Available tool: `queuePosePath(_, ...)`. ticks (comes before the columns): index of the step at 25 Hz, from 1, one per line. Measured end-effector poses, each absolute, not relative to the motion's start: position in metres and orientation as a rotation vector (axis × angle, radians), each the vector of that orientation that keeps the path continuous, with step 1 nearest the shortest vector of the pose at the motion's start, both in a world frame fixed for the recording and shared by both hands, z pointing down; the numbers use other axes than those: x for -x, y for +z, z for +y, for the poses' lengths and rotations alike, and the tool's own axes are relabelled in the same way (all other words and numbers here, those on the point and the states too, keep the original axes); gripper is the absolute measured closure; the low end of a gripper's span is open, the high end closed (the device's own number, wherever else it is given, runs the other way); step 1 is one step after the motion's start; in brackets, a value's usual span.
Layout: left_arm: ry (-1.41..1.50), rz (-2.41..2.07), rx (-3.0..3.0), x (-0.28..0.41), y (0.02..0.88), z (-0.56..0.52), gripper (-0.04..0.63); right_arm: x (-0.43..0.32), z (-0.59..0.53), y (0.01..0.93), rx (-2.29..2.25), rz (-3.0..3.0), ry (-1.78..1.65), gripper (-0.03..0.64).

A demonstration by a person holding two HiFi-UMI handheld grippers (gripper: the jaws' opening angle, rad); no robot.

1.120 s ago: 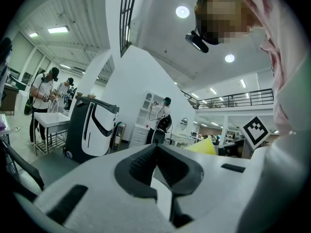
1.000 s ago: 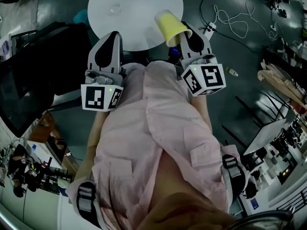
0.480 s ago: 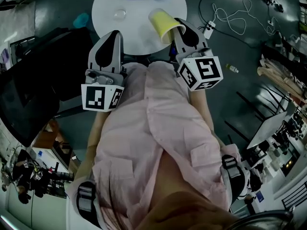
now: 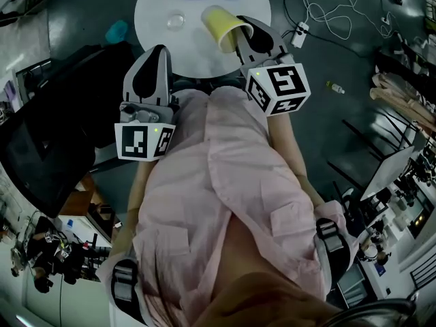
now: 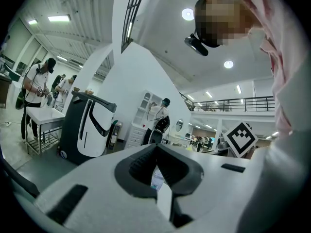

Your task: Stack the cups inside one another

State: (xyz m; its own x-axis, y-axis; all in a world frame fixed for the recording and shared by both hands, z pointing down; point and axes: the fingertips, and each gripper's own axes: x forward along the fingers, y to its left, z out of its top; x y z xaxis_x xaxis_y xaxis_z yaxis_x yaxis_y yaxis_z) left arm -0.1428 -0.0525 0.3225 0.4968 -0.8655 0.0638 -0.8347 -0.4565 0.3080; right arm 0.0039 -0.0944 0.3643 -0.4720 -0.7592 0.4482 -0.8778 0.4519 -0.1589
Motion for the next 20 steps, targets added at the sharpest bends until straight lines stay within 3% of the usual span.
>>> queuePosePath(20, -0.149, -1.342, -2.431, 0.166, 0.33, -0.083, 0.58, 0.054, -0.127, 0.428, -1.309, -2.284, 0.568, 0.578)
